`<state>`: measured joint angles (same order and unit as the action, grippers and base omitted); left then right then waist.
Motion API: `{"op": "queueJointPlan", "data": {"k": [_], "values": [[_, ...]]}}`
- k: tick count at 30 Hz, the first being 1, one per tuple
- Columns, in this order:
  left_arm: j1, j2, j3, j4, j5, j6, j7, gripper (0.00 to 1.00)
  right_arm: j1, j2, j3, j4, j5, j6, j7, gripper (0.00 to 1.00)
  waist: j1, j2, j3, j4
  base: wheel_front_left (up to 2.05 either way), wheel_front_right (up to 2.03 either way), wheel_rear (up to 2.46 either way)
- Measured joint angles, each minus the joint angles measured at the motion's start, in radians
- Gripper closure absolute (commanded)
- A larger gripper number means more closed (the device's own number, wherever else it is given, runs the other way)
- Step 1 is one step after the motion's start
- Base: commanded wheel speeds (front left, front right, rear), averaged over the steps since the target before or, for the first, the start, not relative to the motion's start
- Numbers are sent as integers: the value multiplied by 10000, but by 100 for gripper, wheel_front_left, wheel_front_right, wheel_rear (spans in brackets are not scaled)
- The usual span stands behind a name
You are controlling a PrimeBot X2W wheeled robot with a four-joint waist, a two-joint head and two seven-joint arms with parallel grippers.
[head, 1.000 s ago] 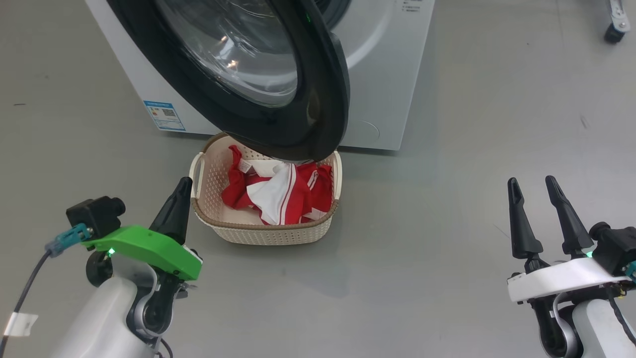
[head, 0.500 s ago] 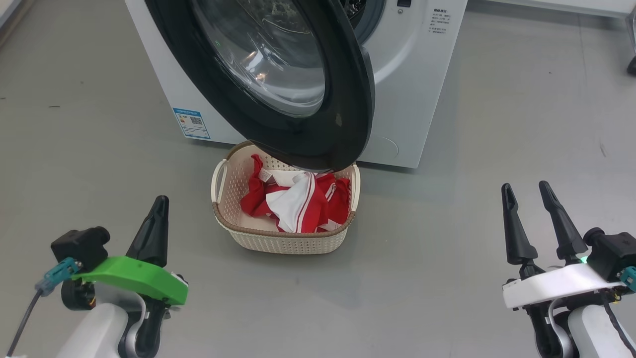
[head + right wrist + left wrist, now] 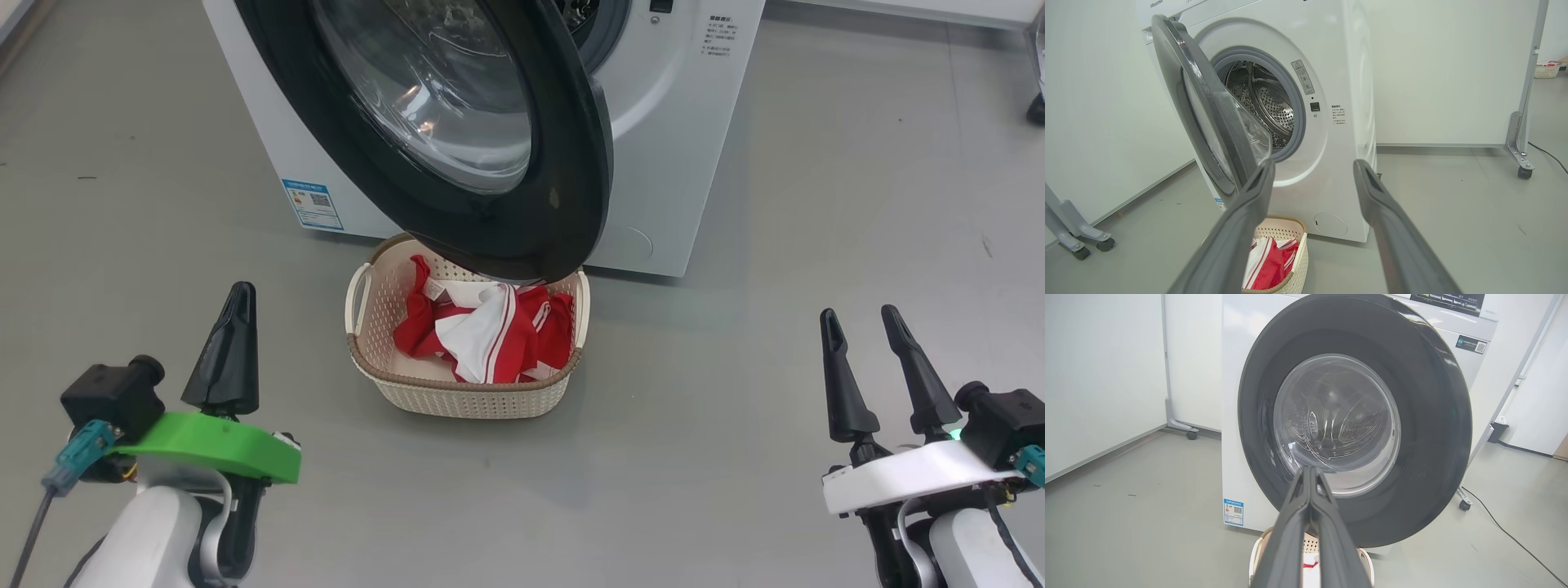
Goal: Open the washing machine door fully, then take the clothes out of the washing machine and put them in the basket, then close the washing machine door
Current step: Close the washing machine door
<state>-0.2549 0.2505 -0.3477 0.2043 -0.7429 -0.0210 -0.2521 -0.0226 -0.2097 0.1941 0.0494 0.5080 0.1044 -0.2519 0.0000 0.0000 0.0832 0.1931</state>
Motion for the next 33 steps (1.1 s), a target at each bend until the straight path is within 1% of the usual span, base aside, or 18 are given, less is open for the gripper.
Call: {"op": "queueJointPlan", "data": {"k": [2, 3, 4, 5, 15, 27, 33], "values": [[95, -128, 132, -207, 290, 33, 0, 100, 78, 8, 2, -2, 0, 0, 0, 0, 0, 0, -4, -4, 0, 0, 0], [163, -192, 222, -268, 372, 73, 0, 77, 115, 13, 2, 0, 0, 0, 0, 0, 0, 0, -6, -6, 0, 0, 0], [238, -238, 311, -326, 441, 86, 0, 18, 121, 21, 2, -2, 0, 0, 0, 0, 0, 0, -9, -7, 0, 0, 0], [316, -251, 374, -393, 554, 144, 0, 0, 121, 25, 2, -6, 0, 0, 0, 0, 0, 0, -11, -8, 0, 0, 0], [857, -368, 552, -819, 1705, 169, 0, 0, 121, 38, 44, -8, 0, 0, 0, 0, 0, 0, -52, -17, 0, 0, 0], [1251, -748, 769, -1087, 2197, 165, 0, 0, 121, 42, 65, -52, -2, 0, 0, 0, 0, 0, 23, -34, 0, 0, 0], [1337, -836, 899, -1162, 2326, 142, 0, 0, 121, 42, 65, -59, -2, 0, 0, 0, 0, 0, 63, -47, 0, 0, 0]]}}
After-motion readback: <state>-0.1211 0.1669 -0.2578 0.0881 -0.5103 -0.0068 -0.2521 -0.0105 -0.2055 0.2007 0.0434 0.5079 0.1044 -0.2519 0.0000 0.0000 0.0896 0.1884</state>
